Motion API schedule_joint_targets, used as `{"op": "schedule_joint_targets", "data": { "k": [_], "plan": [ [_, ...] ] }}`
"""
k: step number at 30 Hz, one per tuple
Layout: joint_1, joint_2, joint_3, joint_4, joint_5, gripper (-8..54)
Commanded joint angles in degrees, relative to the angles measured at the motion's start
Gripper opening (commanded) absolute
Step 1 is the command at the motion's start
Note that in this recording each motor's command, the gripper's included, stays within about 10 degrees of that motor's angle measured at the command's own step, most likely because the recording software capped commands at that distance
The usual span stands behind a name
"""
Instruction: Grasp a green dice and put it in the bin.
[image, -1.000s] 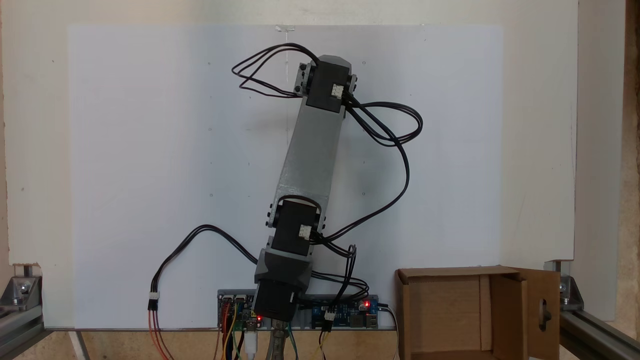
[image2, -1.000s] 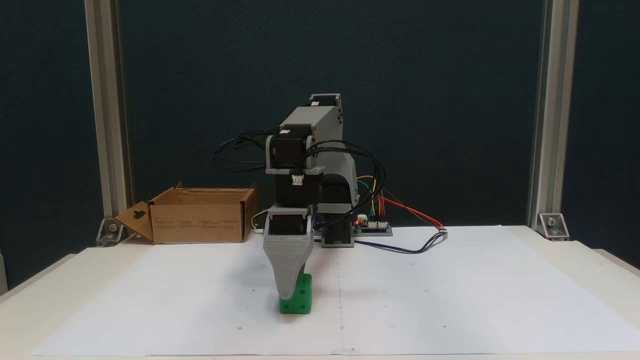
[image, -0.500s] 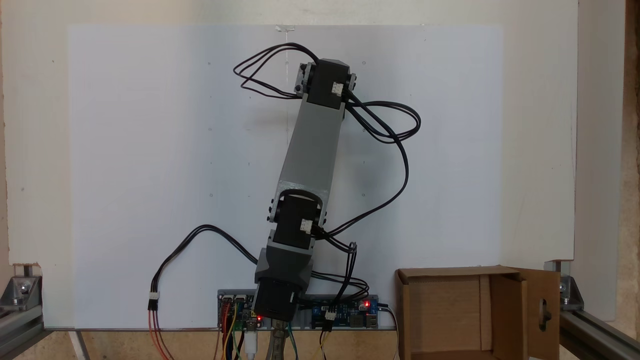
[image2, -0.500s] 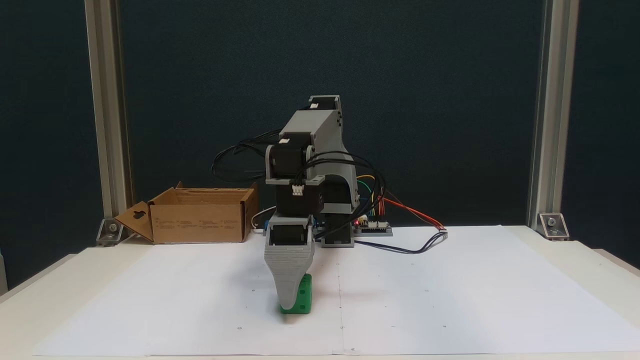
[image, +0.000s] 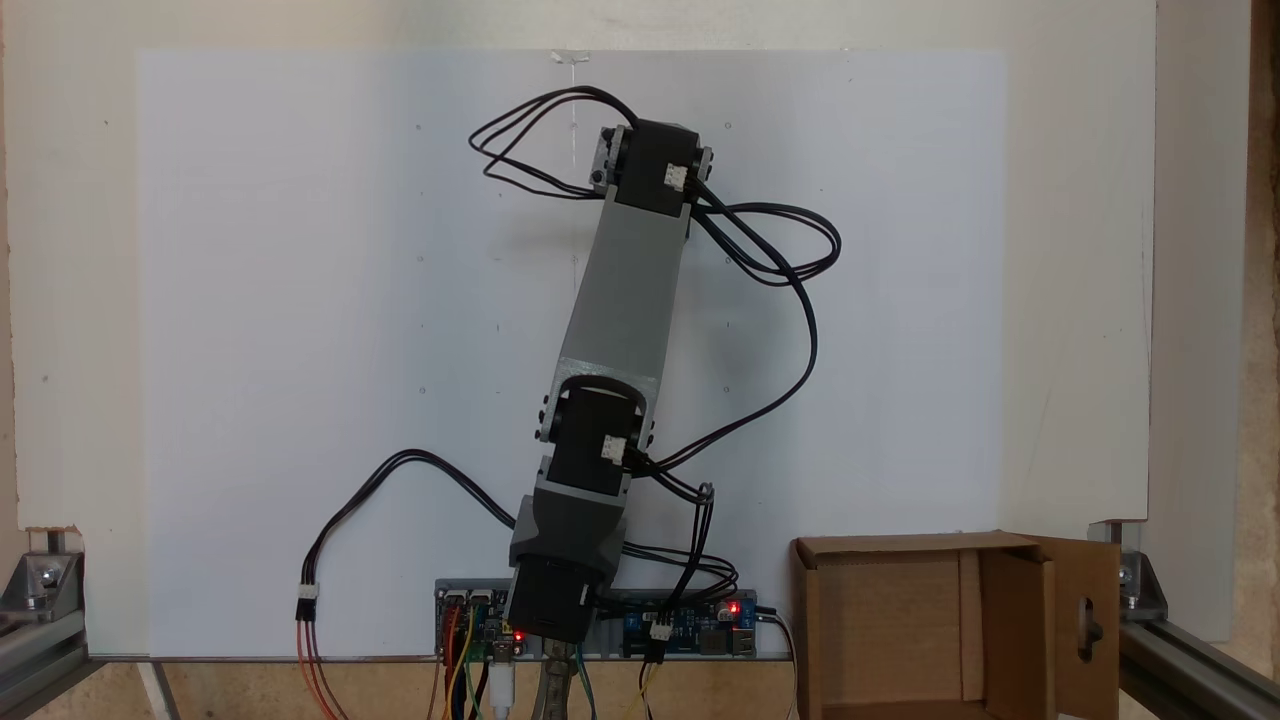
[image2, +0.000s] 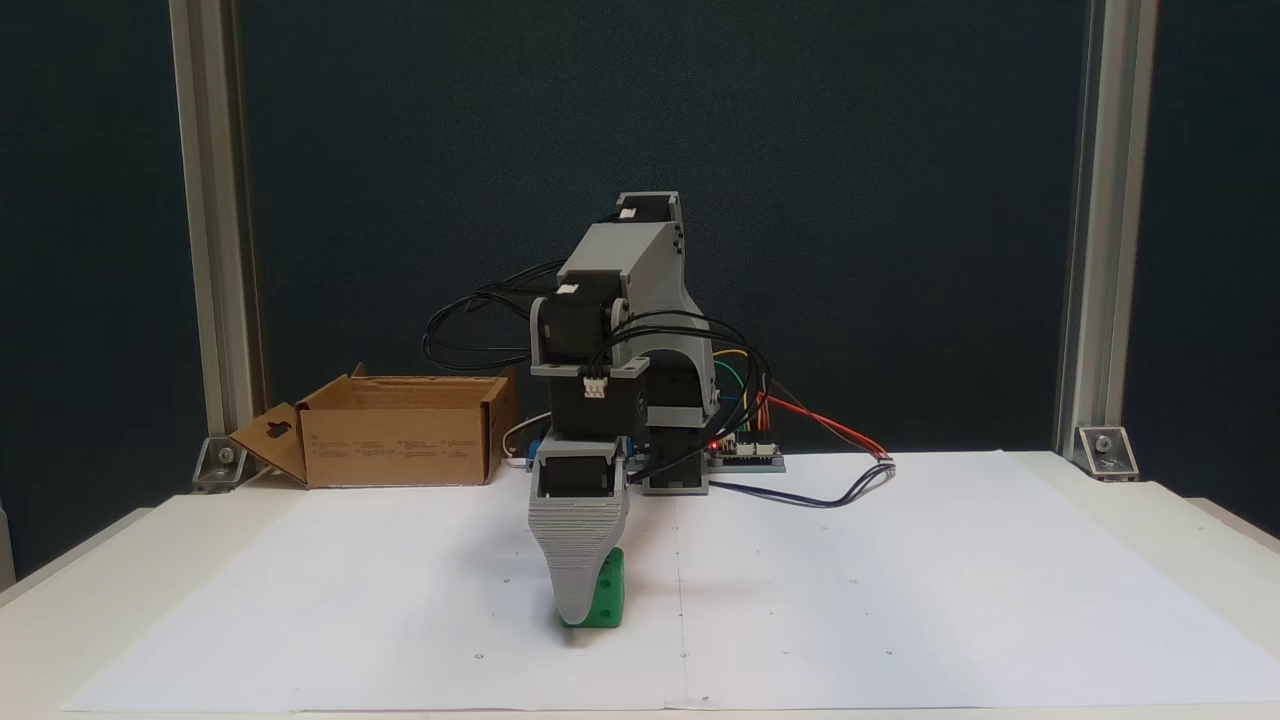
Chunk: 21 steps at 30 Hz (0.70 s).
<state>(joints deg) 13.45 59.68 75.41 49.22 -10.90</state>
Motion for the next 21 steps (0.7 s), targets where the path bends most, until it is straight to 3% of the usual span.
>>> {"op": "schedule_joint_targets", "data": {
  "k": [1, 21],
  "plan": [
    [0.0, 0.1, -0.7, 0.0, -0.4, 42.2],
    [-0.2, -1.6, -0.6, -1.8, -0.3, 38.0]
  ]
}}
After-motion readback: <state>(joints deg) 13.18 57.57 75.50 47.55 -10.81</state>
